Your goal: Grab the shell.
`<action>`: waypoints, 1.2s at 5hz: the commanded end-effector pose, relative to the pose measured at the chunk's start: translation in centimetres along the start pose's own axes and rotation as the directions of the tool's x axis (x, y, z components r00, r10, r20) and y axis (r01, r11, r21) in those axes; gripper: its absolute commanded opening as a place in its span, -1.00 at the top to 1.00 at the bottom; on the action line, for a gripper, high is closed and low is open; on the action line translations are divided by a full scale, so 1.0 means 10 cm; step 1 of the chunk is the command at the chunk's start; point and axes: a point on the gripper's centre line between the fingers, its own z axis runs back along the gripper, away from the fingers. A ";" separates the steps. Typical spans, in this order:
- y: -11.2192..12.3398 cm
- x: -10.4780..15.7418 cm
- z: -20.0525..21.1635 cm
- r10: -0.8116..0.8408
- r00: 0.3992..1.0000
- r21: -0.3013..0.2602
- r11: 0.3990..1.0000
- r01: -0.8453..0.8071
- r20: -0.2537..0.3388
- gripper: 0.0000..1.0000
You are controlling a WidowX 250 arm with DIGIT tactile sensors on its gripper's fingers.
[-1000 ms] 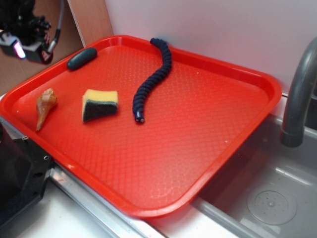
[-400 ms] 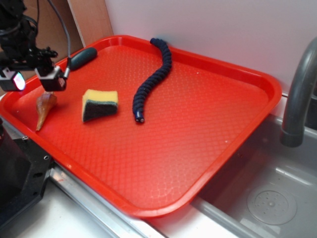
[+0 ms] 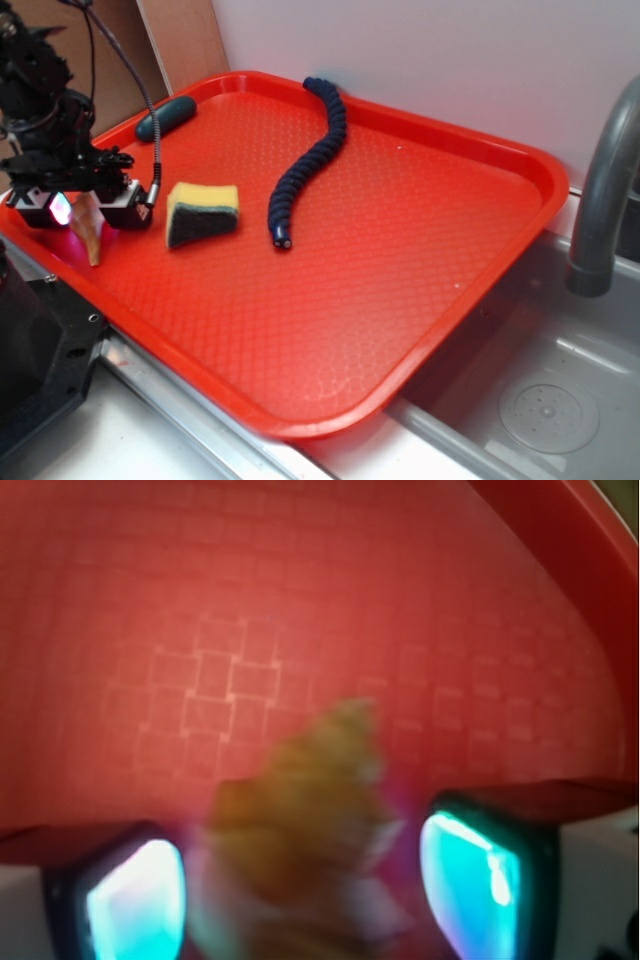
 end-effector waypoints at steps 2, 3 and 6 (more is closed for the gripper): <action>-0.07 0.02 0.65 -0.251 0.962 -0.113 0.965 0.239 -0.109 1.00; -0.44 0.39 1.10 -0.358 0.929 -0.070 0.933 0.353 -0.096 1.00; -1.30 0.32 2.16 -0.629 0.774 0.019 0.777 0.630 0.078 1.00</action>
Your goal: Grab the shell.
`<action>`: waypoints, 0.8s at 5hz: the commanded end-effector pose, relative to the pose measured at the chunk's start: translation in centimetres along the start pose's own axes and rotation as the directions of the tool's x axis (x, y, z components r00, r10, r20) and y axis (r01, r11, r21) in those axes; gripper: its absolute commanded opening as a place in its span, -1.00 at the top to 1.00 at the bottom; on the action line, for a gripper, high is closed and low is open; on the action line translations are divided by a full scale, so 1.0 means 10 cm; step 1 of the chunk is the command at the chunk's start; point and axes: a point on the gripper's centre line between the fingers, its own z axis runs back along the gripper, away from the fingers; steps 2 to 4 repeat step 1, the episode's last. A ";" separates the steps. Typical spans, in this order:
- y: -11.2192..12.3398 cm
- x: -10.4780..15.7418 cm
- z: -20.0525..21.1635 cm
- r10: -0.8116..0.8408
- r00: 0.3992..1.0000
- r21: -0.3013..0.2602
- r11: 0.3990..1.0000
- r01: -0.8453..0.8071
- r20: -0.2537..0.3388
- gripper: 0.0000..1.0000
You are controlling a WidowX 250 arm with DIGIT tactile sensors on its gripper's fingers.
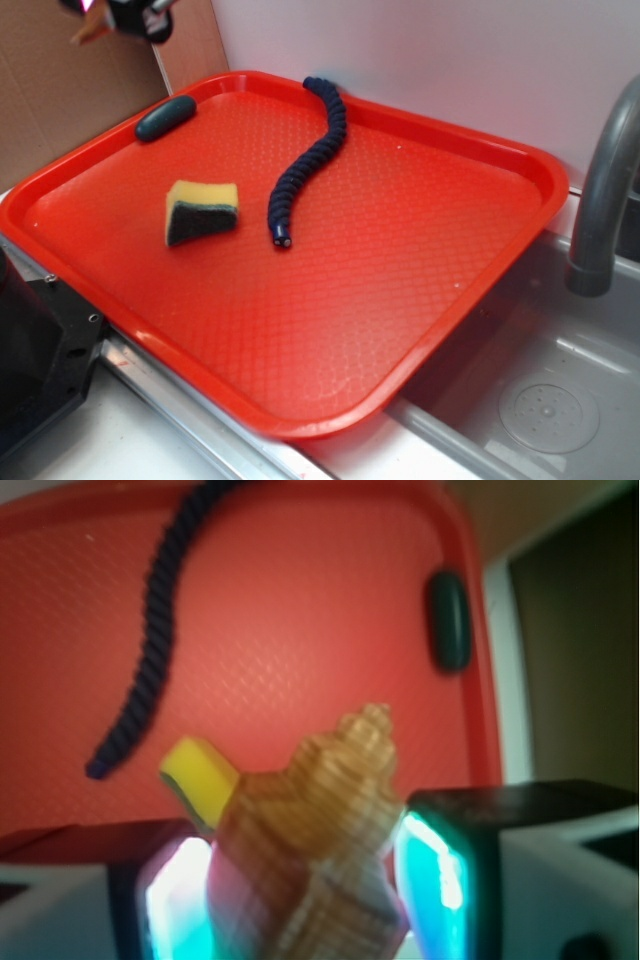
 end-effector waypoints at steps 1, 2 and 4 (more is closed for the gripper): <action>-0.46 0.06 0.48 -0.090 0.990 0.012 0.996 0.089 0.107 1.00; -0.46 0.06 0.48 -0.090 0.990 0.012 0.996 0.089 0.107 1.00; -0.46 0.06 0.48 -0.090 0.990 0.012 0.996 0.089 0.107 1.00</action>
